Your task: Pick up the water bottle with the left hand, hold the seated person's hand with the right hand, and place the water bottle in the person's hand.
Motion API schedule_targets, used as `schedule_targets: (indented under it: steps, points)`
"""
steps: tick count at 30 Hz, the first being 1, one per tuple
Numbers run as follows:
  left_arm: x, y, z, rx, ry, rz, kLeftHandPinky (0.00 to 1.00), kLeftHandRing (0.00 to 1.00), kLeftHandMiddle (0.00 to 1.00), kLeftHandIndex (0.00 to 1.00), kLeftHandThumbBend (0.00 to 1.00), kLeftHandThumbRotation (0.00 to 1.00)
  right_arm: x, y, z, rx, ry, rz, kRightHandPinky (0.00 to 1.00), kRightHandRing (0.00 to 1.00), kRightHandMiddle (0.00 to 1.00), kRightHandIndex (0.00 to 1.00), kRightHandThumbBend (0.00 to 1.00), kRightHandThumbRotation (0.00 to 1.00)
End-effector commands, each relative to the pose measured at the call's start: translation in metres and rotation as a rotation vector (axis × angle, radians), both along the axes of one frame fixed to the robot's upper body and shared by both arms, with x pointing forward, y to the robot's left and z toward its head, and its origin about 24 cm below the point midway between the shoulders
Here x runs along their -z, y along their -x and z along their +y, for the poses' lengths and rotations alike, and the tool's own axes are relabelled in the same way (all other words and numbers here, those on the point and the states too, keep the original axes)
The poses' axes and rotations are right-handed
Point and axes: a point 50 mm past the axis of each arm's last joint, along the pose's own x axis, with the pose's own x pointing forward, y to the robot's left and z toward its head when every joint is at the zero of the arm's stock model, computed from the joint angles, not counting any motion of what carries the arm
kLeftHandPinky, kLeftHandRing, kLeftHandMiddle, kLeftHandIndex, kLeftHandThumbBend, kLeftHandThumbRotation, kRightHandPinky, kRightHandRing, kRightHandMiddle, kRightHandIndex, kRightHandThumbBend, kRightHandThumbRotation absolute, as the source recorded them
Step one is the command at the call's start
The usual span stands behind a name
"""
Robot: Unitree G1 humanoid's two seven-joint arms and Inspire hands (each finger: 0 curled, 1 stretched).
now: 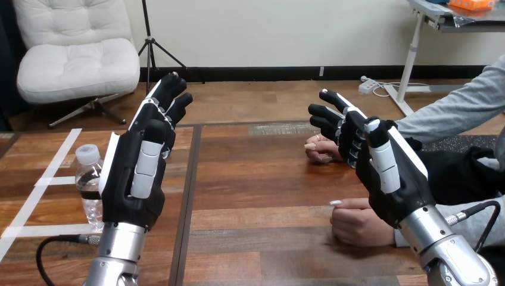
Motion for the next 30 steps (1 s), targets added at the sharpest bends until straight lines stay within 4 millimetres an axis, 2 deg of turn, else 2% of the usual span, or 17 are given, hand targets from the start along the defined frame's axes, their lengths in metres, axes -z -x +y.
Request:
schedule_targets:
  steps: [1, 23, 30]
  points:
    - [-0.0160, -0.0029, -0.0021, 0.011, -0.019, -0.070, 0.93, 0.89, 0.91, 0.88, 0.93, 0.85, -0.0256, -0.0071, 0.0039, -0.008, -0.016, -0.112, 0.98, 0.92, 0.90, 0.95, 1.00, 1.00]
    - [-0.0170, -0.0035, -0.0019, 0.009, -0.026, -0.074, 0.92, 0.88, 0.91, 0.89, 0.94, 0.84, -0.0276, -0.0057, 0.0052, -0.009, -0.017, -0.111, 0.98, 0.92, 0.90, 0.95, 1.00, 1.00]
    - [-0.0251, -0.0089, 0.0045, -0.016, -0.058, -0.100, 0.96, 0.90, 0.91, 0.89, 0.94, 0.79, -0.0279, -0.0062, 0.0053, -0.013, -0.026, -0.106, 0.99, 0.92, 0.90, 0.95, 1.00, 1.00]
